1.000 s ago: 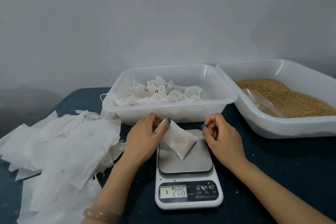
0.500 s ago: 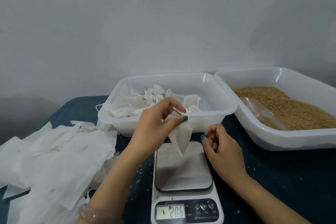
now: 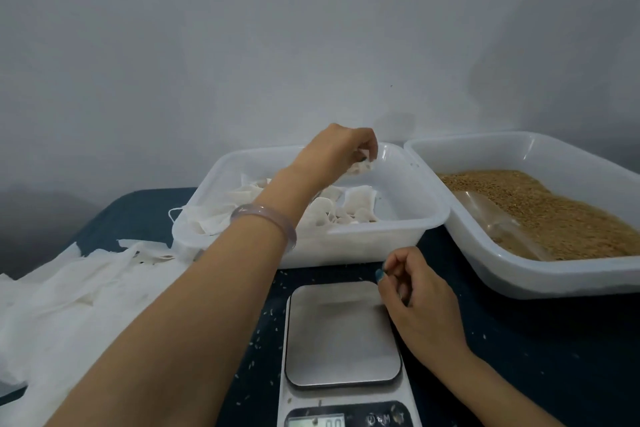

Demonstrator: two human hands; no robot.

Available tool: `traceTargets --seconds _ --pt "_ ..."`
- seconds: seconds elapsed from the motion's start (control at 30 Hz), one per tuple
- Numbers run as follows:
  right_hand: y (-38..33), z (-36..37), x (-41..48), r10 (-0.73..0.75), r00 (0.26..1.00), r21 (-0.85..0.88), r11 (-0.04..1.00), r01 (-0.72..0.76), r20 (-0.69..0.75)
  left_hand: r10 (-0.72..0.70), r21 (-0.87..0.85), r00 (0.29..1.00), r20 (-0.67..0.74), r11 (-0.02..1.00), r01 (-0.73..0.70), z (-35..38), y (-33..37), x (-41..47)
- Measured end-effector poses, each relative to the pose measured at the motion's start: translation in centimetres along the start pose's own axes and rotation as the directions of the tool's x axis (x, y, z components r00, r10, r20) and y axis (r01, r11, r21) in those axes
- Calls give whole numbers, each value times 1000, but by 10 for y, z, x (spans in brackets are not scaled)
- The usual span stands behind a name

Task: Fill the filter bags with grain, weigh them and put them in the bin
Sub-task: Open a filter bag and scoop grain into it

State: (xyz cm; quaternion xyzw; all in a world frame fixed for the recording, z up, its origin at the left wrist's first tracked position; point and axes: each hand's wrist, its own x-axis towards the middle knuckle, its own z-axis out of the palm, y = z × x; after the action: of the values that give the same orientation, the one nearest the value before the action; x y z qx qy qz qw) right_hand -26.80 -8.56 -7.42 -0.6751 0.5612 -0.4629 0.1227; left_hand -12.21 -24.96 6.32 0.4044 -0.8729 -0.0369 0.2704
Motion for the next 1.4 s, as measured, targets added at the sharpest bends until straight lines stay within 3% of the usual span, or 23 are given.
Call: traceTargets --seconds 0.17,0.33,0.47,0.63,0.77,0.9,1.0,1.1,1.17,1.23,1.4 --pt "1 0 -1 -19 1000 -4 1000 19 -8 16 111 935 355 992 -59 44 -3 -12" --pt "2 0 -1 -18 1000 3 1000 18 -7 -109 5 907 407 993 117 44 -7 -24" --pt "2 -1 0 -25 1000 -8 1000 25 -1 -138 -62 952 274 985 161 29 9 -45" --pt "3 0 -2 -10 1000 -16 1000 11 8 -167 -4 985 -51 986 167 33 41 -90" --pt "1 -1 -3 -5 1000 0 1000 5 14 -128 -119 962 -239 988 102 39 62 -130" --pt "-1 -2 -4 1 1000 10 1000 -2 16 -151 14 882 -446 984 176 23 68 -160" --pt "-2 -2 -5 3 1000 -8 1000 -3 20 -365 63 767 -528 883 464 6 48 -184" --pt "-3 -2 -6 5 1000 -19 1000 -4 27 -620 174 604 -501 612 772 -6 17 -212" --pt "-3 -2 -6 1 1000 -21 1000 -1 24 -729 281 525 -440 443 851 -8 1 -225" --pt "-3 -2 -5 1 1000 -21 1000 0 27 -770 331 501 -396 389 860 -8 -9 -232" --pt "-4 -2 -5 1 1000 -23 1000 -1 22 -771 460 543 -333 370 807 1 -15 -235"
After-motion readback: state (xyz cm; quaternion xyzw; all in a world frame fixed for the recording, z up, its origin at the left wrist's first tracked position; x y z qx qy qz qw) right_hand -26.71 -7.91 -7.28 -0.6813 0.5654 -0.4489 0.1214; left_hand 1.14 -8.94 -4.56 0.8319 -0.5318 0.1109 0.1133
